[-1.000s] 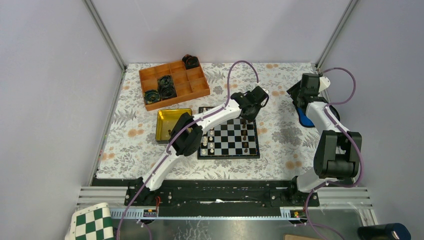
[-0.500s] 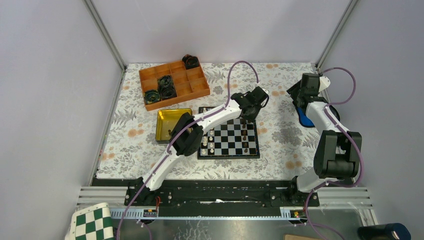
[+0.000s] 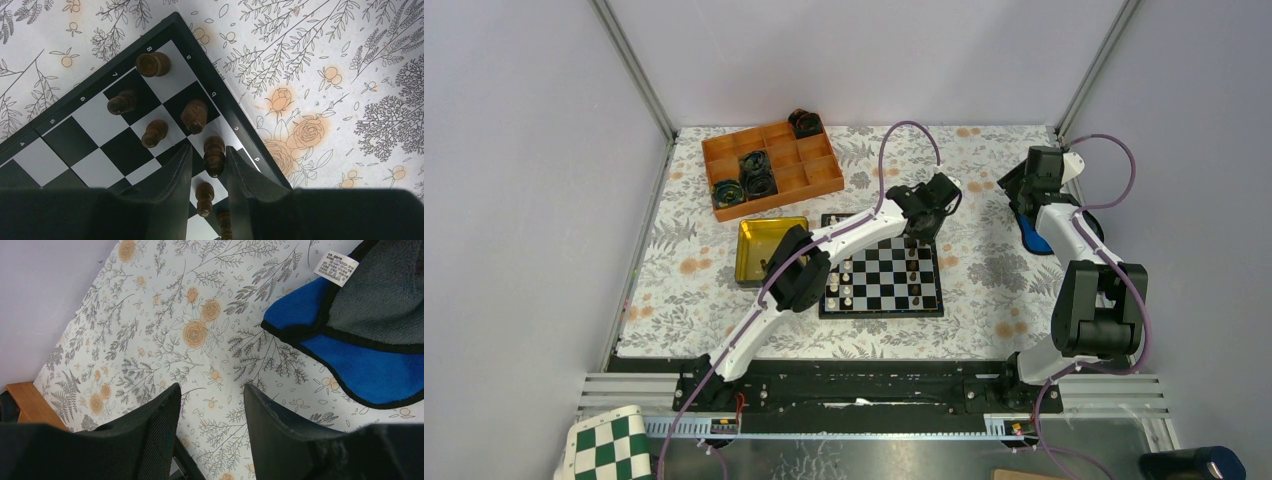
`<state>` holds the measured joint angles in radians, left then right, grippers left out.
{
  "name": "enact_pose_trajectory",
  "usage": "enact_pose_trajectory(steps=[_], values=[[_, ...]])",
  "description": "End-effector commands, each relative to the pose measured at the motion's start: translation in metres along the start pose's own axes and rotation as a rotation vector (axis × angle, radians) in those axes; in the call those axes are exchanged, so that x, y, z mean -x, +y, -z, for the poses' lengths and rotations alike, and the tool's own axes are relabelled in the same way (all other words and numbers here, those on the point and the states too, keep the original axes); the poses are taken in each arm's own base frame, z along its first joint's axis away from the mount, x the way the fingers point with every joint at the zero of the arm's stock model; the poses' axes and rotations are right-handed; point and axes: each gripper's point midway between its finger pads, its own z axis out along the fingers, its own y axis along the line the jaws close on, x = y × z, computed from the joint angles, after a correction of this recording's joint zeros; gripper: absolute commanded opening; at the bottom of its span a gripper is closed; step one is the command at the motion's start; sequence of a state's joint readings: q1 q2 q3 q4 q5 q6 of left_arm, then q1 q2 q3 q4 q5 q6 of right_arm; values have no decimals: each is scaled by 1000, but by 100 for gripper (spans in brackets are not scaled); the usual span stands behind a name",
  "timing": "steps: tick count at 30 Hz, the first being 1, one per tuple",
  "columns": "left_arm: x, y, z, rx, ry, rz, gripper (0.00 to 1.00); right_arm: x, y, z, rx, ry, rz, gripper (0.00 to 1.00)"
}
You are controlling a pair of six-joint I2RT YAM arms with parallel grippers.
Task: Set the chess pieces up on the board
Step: Place the chess piece on the chessboard, then pick up the chess piece from the storage box.
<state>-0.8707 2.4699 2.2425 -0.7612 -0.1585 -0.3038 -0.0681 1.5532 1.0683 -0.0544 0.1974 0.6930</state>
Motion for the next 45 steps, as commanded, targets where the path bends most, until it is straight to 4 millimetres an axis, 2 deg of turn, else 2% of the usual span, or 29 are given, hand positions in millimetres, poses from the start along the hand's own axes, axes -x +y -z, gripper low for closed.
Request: enact_pose_trajectory(steps=[1,7,13,15,18,21,22,23,26,31,35,39,41,45], values=[[29,-2,23,5,-94,24,38,29,18,11,46,-74,-3,56],[39,-2,39,-2,-127,37,48,35,19,18,46,-84,6,56],[54,-6,67,-24,-176,59,55,41,20,30,48,-98,23,56],[59,-6,84,-26,-199,68,60,43,20,35,52,-105,29,56],[70,4,120,6,-260,104,71,43,23,43,71,-112,50,56],[73,26,159,75,-322,158,82,38,38,53,108,-116,116,56],[68,36,169,110,-331,176,86,37,42,55,116,-109,143,56],[65,46,181,143,-349,203,90,24,60,62,154,-86,196,56],[49,77,217,232,-404,305,98,5,93,75,224,-44,313,56],[7,121,266,316,-469,458,99,-43,155,108,360,34,523,56],[-36,150,290,366,-488,569,99,-99,199,137,466,124,702,55],[-75,173,310,416,-514,683,99,-153,230,164,564,201,829,54],[-95,183,318,442,-525,737,99,-189,243,179,612,248,908,54],[-125,200,340,464,-575,873,99,-245,259,204,668,303,1045,52]])
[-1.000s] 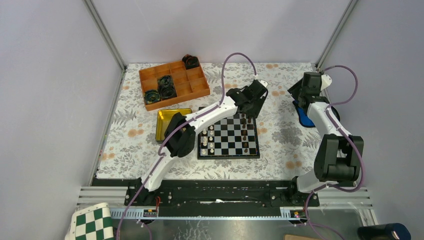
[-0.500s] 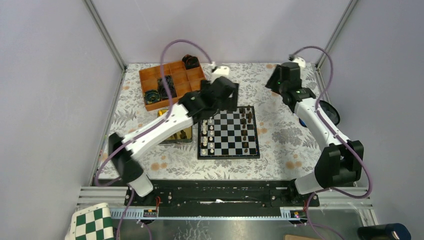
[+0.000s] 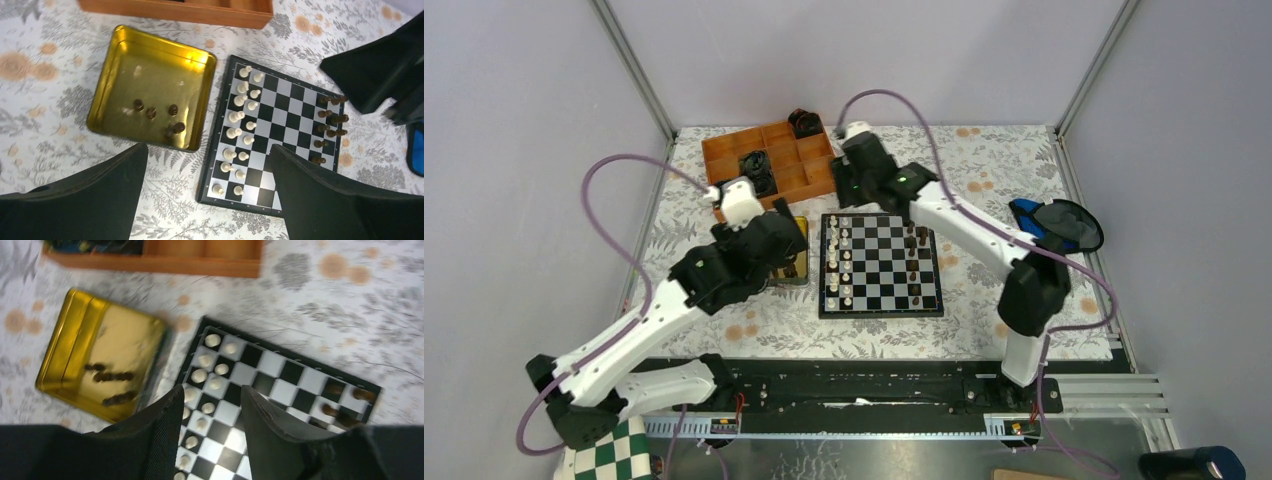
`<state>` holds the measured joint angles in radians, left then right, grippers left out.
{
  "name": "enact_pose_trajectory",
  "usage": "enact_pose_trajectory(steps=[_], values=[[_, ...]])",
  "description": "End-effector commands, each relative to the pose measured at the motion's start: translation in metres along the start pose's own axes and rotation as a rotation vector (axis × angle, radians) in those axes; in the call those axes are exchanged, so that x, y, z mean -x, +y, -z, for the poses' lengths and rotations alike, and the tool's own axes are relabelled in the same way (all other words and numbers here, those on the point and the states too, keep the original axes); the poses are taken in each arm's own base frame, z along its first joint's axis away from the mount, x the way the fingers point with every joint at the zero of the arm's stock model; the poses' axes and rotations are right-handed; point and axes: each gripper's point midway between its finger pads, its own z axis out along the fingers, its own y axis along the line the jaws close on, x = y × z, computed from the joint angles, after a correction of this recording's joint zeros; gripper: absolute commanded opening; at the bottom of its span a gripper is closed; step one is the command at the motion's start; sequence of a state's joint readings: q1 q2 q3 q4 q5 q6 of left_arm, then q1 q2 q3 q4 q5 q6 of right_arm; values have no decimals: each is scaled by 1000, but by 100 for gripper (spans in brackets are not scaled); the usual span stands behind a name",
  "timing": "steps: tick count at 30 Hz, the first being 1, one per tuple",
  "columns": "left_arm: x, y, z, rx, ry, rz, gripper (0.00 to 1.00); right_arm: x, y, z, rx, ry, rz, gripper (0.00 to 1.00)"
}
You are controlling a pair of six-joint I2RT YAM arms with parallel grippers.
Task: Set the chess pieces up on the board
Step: Pick up the chess piece from the storage box.
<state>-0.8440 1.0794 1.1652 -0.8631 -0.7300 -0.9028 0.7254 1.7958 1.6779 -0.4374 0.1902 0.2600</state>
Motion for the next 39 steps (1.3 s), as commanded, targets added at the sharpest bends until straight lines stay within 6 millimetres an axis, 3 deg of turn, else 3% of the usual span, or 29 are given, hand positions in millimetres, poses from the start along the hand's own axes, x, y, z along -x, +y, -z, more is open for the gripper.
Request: enact_pose_trajectory(steps=[1,7,14,25,39], values=[[9,47,17,105,-85,204,99,-16,62,1,85,64,167,52],[13,95,38,194,-149,359,99,-45,123,-11,160,128,277,47],[21,126,55,233,-213,458,99,-82,165,-24,223,204,348,45],[32,136,65,225,-251,476,99,-129,182,-44,256,314,383,43],[31,139,65,217,-261,482,99,-141,180,-58,244,328,400,40]])
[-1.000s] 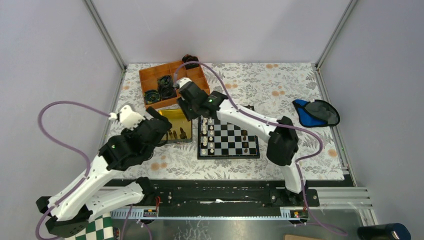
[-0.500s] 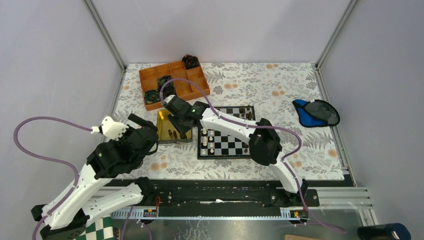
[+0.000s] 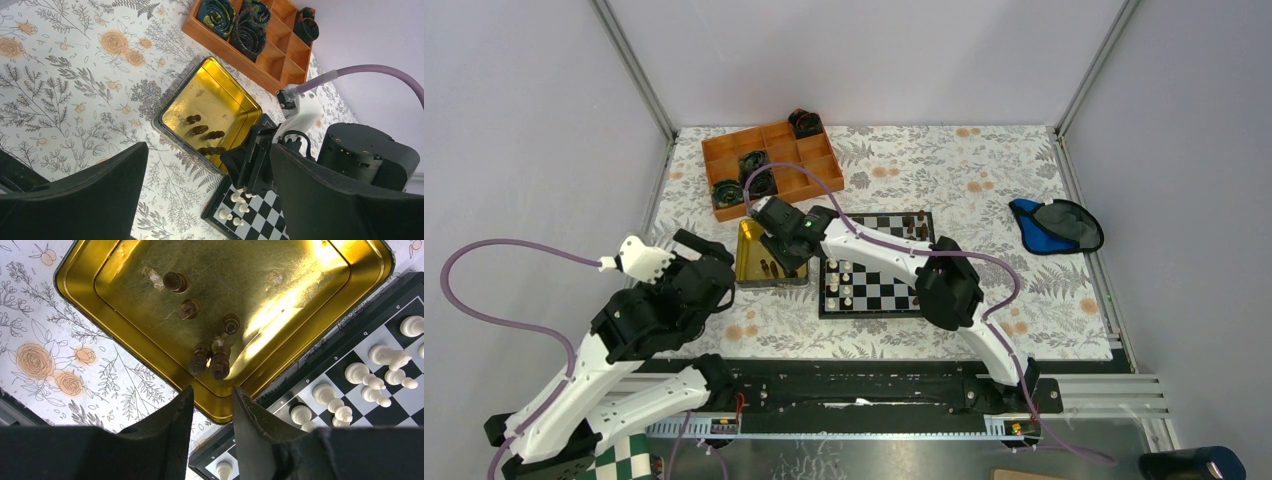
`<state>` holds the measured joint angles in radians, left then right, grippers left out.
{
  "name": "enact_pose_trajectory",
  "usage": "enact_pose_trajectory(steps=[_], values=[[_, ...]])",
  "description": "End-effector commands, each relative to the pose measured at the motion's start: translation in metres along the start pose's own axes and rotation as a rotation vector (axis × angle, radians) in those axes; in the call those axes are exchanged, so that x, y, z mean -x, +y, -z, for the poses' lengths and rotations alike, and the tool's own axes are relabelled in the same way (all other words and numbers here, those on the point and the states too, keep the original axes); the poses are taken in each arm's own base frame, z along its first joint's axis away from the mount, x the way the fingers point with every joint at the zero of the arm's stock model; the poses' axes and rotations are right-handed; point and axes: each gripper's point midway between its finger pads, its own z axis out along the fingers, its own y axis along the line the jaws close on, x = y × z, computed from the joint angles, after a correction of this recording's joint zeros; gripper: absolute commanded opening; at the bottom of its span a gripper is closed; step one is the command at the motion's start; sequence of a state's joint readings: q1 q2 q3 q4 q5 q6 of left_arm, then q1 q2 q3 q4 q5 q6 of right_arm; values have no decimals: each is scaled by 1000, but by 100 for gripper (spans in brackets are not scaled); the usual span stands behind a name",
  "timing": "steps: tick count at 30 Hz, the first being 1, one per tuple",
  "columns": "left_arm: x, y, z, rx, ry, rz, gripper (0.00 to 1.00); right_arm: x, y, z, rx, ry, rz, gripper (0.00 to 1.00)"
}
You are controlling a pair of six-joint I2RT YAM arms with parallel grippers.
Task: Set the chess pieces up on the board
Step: Pick up the chess piece from the storage box.
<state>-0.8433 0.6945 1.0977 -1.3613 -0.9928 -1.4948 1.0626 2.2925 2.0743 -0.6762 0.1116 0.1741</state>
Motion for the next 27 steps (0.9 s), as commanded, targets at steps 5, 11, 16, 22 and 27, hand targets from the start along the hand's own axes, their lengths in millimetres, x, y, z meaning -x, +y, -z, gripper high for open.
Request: enact_pose_trajectory(steps=[5,11,16,22,27], values=[[11,1,-2,0,-57,34,99,16,3,-3,7,-42,28,40],[11,0,-3,-3,-65,33,99,19,-5,-7,6,-40,19,39],[11,-3,-4,-6,-74,32,99,21,-10,-9,7,-39,15,38],[9,-7,-6,-8,-78,25,99,22,-14,-11,8,-38,12,37],[8,-9,-7,-6,-80,24,99,20,-17,-12,17,-29,6,36]])
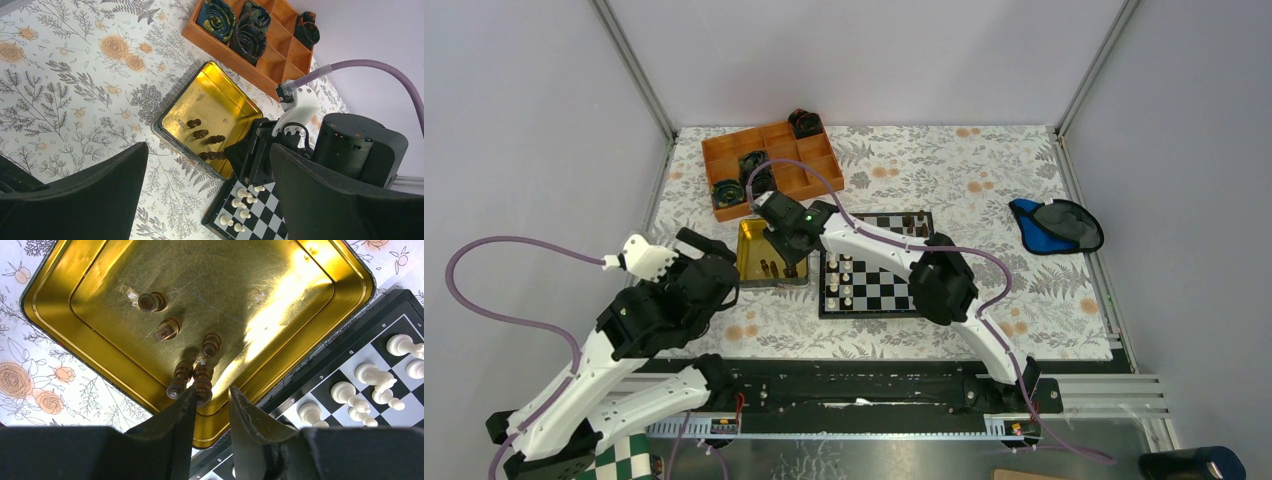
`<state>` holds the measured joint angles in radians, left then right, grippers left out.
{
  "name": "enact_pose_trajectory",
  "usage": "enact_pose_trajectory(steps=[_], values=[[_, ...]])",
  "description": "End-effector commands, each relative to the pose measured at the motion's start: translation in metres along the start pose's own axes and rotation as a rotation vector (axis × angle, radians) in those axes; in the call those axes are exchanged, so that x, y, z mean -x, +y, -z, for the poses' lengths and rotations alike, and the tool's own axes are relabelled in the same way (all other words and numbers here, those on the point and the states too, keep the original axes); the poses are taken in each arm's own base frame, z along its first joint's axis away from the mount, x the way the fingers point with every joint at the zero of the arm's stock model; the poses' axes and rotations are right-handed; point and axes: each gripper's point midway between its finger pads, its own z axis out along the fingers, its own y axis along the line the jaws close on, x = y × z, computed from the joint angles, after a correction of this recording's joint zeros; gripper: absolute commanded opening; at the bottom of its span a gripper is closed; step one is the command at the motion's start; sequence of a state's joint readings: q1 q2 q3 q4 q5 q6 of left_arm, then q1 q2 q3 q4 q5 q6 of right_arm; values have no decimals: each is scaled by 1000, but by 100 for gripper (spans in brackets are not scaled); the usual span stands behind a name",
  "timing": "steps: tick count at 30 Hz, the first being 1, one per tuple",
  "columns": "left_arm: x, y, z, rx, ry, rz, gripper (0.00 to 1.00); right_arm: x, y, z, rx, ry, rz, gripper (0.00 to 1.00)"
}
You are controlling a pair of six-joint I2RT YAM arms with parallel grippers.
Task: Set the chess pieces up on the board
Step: Pick up the chess piece from the storage box.
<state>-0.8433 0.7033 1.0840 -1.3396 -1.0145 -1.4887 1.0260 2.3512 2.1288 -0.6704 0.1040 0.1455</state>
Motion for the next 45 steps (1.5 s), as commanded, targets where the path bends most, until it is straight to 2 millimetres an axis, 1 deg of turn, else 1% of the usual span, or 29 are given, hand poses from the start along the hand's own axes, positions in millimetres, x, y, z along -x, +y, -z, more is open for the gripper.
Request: enact_pose_trajectory(steps=[1,9,22,33,40,45], values=[[8,-7,-4,-8,-60,32,99,13,1,6,33,-28,8,36],[8,-8,-5,-6,-62,30,99,12,4,8,50,-22,5,34],[6,-8,-5,-8,-53,34,99,-5,6,2,66,24,-4,32],[4,-7,-5,-6,-50,31,99,-10,8,2,76,38,-10,30],[4,-6,-5,-6,-47,31,99,-13,6,0,68,50,-11,17],[2,-6,-6,-5,-46,30,99,-13,4,2,55,48,-15,2]])
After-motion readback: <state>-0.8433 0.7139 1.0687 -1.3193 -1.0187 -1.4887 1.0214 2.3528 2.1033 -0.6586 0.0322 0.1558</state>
